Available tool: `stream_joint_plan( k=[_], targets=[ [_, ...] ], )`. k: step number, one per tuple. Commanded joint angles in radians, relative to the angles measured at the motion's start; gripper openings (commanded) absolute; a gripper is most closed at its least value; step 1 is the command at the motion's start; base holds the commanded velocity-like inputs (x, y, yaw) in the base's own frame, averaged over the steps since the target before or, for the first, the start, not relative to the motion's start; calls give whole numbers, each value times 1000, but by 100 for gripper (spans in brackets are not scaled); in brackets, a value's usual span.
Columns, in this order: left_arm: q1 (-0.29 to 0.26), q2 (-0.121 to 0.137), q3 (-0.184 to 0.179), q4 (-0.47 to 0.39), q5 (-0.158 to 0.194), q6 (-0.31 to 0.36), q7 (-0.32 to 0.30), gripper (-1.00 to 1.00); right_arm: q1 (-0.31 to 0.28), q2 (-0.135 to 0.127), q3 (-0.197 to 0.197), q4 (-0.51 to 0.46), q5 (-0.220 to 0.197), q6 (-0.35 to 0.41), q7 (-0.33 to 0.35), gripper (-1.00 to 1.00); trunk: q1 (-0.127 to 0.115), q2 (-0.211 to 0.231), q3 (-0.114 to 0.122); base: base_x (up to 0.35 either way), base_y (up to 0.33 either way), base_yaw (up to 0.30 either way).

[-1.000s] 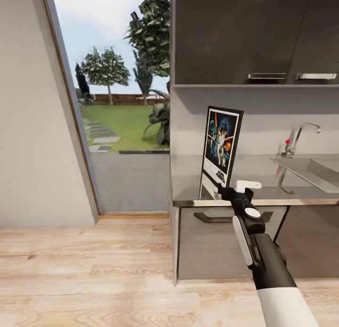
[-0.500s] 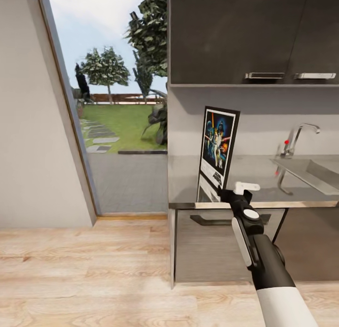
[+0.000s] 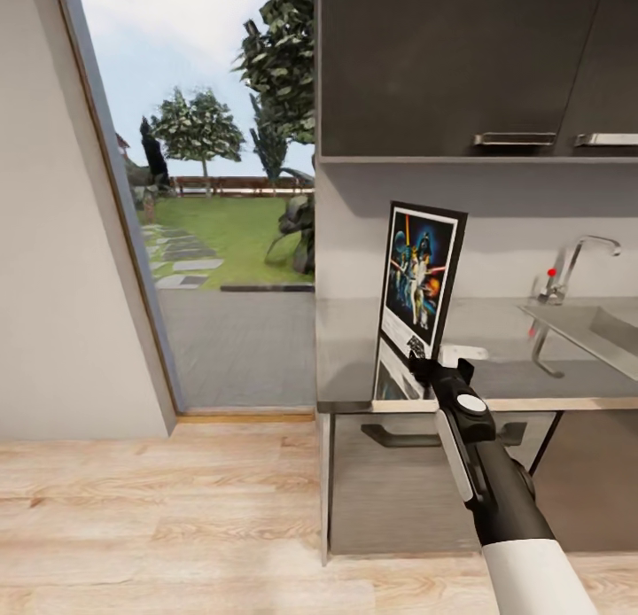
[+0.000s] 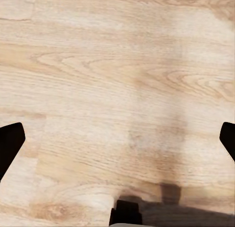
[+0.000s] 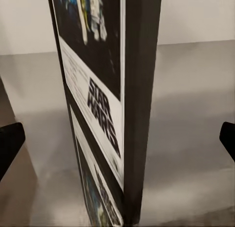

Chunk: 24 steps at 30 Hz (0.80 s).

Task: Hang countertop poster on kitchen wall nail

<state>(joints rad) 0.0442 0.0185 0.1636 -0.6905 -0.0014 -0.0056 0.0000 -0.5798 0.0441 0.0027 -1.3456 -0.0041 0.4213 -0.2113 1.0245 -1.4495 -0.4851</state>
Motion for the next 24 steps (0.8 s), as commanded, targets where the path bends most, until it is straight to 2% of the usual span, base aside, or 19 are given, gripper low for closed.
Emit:
stream_joint_plan(
  k=[1, 8, 24],
  targets=[
    [0, 0, 0, -1, 0, -1, 0, 100, -1, 0, 0, -1, 0, 5, -4, 100, 0, 0, -1, 222, 0, 0],
    [0, 0, 0, -1, 0, -1, 0, 100, -1, 0, 0, -1, 0, 5, -4, 100, 0, 0, -1, 82, 0, 0],
    [0, 0, 0, -1, 0, -1, 0, 100, -1, 0, 0, -1, 0, 5, -4, 100, 0, 0, -1, 6, 0, 0]
  ],
)
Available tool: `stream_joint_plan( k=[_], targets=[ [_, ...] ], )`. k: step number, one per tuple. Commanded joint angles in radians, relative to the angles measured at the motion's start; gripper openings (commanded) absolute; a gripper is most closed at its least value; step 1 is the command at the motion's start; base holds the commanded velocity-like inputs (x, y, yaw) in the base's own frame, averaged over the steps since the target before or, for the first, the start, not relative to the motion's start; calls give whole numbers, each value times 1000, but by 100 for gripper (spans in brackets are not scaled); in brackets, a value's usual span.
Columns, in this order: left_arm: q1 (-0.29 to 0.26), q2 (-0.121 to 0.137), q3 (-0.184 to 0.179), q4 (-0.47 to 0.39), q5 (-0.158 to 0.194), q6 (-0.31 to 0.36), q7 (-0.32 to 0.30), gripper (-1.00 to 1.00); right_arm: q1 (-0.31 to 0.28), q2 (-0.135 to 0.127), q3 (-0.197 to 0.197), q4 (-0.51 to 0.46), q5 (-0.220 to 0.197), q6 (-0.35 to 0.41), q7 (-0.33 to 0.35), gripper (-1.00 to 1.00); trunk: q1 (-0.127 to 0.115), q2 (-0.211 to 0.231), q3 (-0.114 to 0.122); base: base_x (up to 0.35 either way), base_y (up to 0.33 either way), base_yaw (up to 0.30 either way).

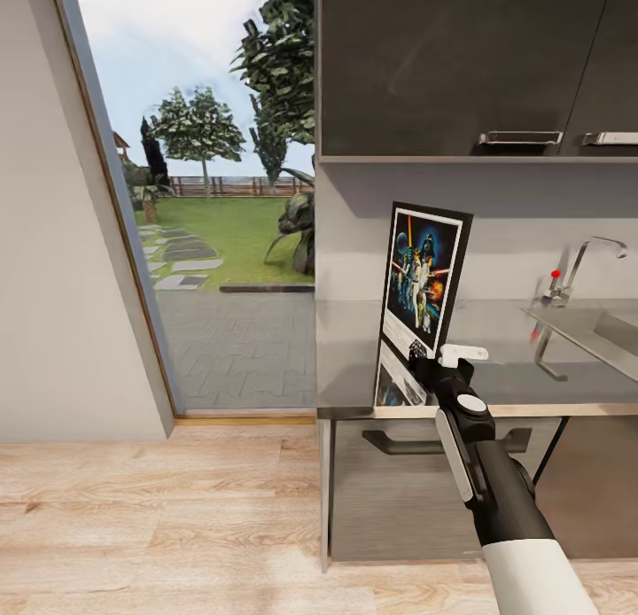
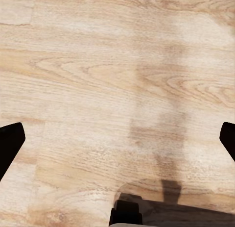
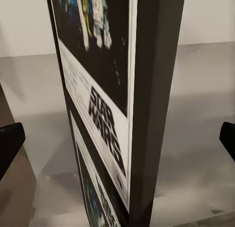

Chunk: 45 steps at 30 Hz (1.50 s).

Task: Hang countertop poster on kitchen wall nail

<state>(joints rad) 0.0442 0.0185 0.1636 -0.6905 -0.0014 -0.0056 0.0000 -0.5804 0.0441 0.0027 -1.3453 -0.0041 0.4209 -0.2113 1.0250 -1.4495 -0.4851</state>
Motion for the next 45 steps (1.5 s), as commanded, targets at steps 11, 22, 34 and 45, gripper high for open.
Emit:
stream_joint_plan(
  k=[11, 22, 34, 45],
  targets=[
    [0, 0, 0, -1, 0, -1, 0, 100, 0, 0, 0, -1, -1, 6, -5, 100, 0, -1, -1, 15, 0, 0],
    [0, 0, 0, -1, 0, -1, 0, 100, 0, 0, 1, -3, -2, 7, -4, -100, 0, -1, -1, 1, 0, 0],
    [0, 0, 0, -1, 0, -1, 0, 100, -1, 0, 2, -4, -2, 7, -4, -100, 0, -1, -1, 0, 0, 0],
    [0, 0, 0, -1, 0, -1, -2, 100, -1, 2, 51, -63, -2, 46, -9, -100, 0, -1, -1, 0, 0, 0]
  ],
)
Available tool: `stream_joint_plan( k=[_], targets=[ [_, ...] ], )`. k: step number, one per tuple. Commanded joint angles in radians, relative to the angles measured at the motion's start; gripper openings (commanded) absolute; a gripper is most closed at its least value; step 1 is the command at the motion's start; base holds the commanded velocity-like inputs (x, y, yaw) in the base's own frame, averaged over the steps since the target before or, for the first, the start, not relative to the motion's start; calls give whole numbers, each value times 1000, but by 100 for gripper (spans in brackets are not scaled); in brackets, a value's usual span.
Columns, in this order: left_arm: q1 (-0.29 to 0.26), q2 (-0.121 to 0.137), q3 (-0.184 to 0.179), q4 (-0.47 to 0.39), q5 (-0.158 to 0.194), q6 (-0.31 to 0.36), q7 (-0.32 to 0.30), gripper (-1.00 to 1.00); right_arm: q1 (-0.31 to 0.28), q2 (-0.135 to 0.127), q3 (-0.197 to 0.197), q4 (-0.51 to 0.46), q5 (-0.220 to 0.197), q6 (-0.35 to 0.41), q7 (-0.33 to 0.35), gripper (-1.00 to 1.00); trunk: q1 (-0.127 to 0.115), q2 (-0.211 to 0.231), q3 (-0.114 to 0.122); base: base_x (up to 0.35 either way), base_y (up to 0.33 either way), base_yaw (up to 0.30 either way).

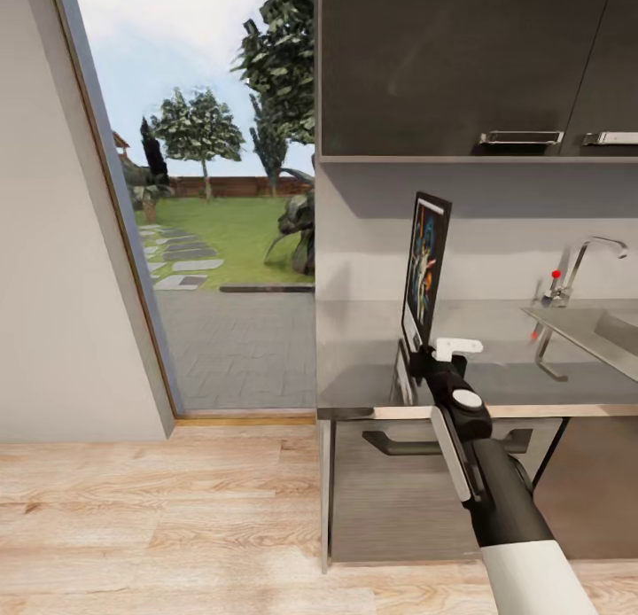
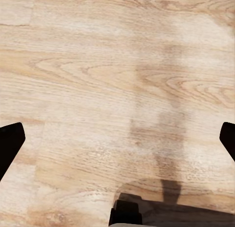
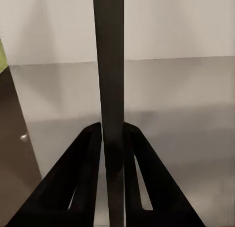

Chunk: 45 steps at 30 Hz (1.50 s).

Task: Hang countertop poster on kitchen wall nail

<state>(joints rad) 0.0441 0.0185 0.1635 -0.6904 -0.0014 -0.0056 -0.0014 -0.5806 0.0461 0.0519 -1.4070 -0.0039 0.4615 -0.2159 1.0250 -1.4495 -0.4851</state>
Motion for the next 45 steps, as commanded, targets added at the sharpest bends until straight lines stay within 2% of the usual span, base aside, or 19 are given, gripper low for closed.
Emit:
stream_joint_plan(
  k=[1, 5, 12, 24, 32, 45],
  targets=[
    [0, 0, 1, -1, 0, -1, 0, 100, -1, 0, 3, -8, -2, 16, -4, -100, 0, -1, -1, 0, 0, 0],
    [0, 0, 1, -1, 0, -1, 0, 100, -1, 0, 5, -34, -2, 51, -4, -100, 0, -1, -1, 0, 0, 0],
    [0, 0, 1, -1, 0, -1, 0, 100, -1, 0, 6, -43, -2, 61, -3, -100, 0, -1, -1, -17, 0, 0],
    [0, 0, 1, -1, 0, -1, -1, 100, -1, 0, 6, -44, -2, 65, -3, -100, 0, -1, 0, -257, 0, 17],
    [0, 0, 1, -1, 0, -1, 0, 100, -1, 0, 7, -44, -2, 65, -3, -100, 0, -1, 6, -63, 3, 218],
    [0, 0, 1, -1, 0, -1, -1, 100, -1, 0, 17, -44, -2, 65, -3, -100, 0, -1, 15, -2, 265, 263]
  ],
)
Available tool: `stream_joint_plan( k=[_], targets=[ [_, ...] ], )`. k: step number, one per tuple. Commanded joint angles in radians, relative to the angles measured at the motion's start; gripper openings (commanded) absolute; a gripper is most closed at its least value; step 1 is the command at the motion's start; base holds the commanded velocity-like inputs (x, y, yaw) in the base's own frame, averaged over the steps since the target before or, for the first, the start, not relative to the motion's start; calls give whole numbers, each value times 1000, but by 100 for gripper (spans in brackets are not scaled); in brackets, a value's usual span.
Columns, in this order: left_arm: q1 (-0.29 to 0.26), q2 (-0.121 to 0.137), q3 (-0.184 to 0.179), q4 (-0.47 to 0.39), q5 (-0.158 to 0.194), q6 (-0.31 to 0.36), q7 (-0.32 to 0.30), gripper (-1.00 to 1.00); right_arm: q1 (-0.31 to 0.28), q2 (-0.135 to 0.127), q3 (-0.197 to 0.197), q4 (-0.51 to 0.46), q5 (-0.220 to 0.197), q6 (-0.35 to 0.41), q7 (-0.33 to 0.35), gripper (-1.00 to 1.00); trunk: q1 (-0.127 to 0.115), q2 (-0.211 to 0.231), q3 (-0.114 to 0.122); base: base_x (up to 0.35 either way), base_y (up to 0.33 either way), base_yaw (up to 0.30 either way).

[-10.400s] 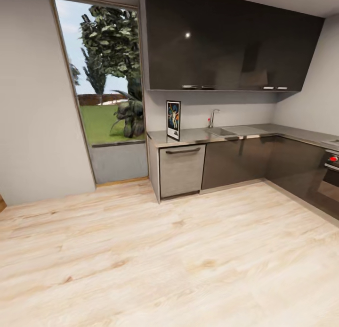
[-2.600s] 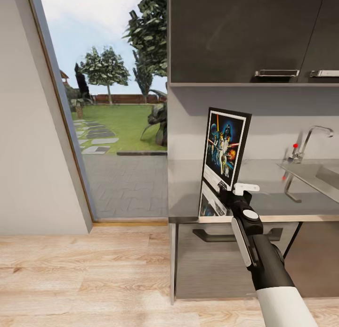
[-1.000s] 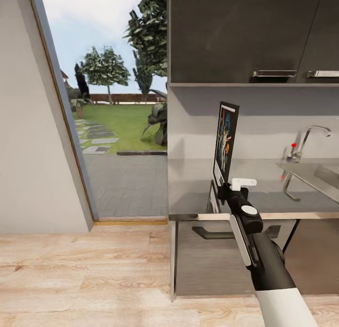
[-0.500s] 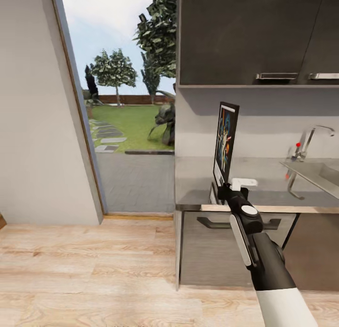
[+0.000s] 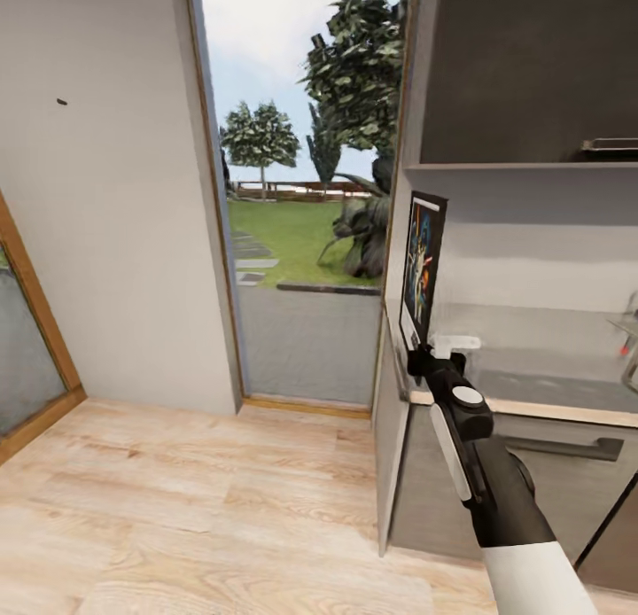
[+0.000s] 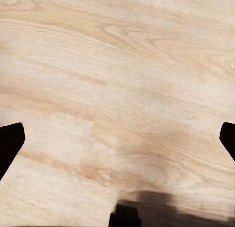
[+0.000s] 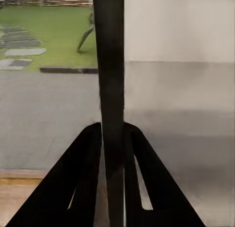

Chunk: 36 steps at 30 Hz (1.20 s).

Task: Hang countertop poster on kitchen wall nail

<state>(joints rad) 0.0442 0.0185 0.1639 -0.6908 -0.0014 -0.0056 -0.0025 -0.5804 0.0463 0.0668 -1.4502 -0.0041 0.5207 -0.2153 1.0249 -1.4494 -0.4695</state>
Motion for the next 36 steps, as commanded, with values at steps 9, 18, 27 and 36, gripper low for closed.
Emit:
stream_joint_plan(
  k=[9, 18, 27, 36],
  targets=[
    [0, 1, 0, -1, 0, -1, -1, 100, -1, 1, 26, -1, -2, 5, -4, -100, 0, -1, 5, 0, 308, 264],
    [0, 15, 0, -1, 0, 1, -1, 100, -1, 0, 81, -2, -3, 7, -3, -100, 0, -1, 11, 0, 335, 262],
    [0, 17, 0, -2, 0, -2, -3, 100, 18, -75, 106, -1, -126, 4, 408, -100, 0, -1, 12, 0, 189, 47],
    [0, 17, -1, -5, 0, -3, -6, 100, 66, -174, 6, -1, -130, 3, 828, -100, 0, -1, 12, 0, 9, 2]
  ],
)
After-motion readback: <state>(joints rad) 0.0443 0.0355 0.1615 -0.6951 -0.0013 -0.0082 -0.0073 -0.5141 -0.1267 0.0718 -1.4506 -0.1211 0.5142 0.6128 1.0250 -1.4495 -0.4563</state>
